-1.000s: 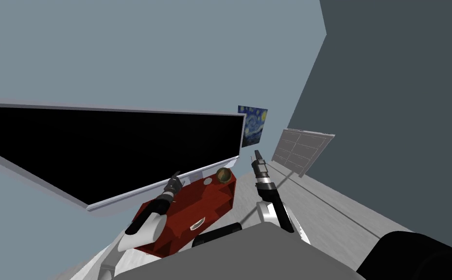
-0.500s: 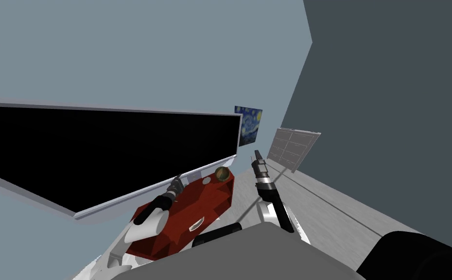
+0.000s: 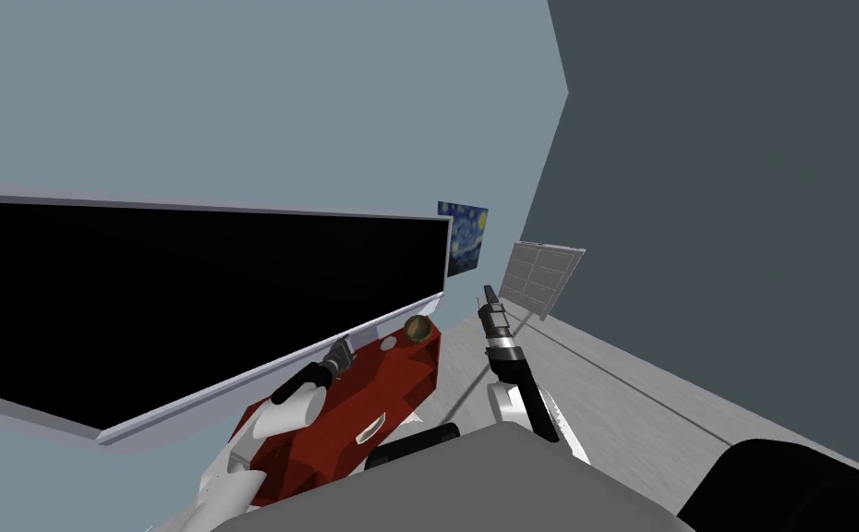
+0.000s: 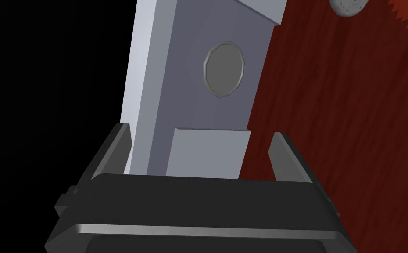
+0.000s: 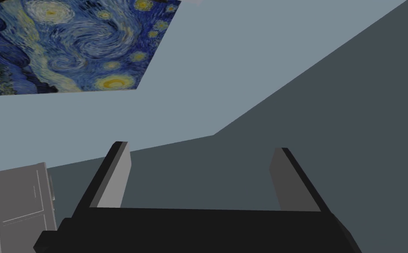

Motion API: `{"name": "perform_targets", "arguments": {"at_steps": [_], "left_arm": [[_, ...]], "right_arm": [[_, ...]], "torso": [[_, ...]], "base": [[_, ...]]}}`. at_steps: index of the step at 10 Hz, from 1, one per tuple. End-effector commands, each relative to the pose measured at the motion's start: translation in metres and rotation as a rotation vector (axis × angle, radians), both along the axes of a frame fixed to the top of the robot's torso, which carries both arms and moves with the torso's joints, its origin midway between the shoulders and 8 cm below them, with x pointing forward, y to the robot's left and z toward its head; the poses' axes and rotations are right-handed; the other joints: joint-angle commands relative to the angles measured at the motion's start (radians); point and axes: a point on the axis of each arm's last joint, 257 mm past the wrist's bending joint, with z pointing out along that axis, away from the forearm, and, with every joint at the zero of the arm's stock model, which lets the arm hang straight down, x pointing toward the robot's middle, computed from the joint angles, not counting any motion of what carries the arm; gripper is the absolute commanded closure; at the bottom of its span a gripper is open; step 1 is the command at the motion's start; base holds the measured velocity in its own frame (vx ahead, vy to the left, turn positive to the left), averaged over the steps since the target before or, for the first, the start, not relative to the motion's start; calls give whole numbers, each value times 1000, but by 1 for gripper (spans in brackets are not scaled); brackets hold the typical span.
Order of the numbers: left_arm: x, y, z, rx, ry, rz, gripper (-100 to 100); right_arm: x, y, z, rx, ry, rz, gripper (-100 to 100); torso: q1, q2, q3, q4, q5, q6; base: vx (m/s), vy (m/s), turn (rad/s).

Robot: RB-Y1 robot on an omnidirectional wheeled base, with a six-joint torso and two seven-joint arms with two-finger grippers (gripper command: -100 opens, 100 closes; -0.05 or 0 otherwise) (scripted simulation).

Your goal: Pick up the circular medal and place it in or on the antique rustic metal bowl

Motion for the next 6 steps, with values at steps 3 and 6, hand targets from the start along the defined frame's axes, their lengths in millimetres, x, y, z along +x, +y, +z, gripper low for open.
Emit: {"name": "perform_targets", "arguments": {"at_steps": [3,6], "left_arm": [[-2,-1,-24,-47,113,10,-100],[-6,-3,-41,-76,200,15,-100]], "right_arm": [[0,0,0,0,0,0,0],[0,0,0,0,0,0,0]], "torso": [[-1,-1,0,0,0,-1],[-1,-1,-1,0,0,0]], "base": [[-13,12,-85],[-11,17,-114]]}}
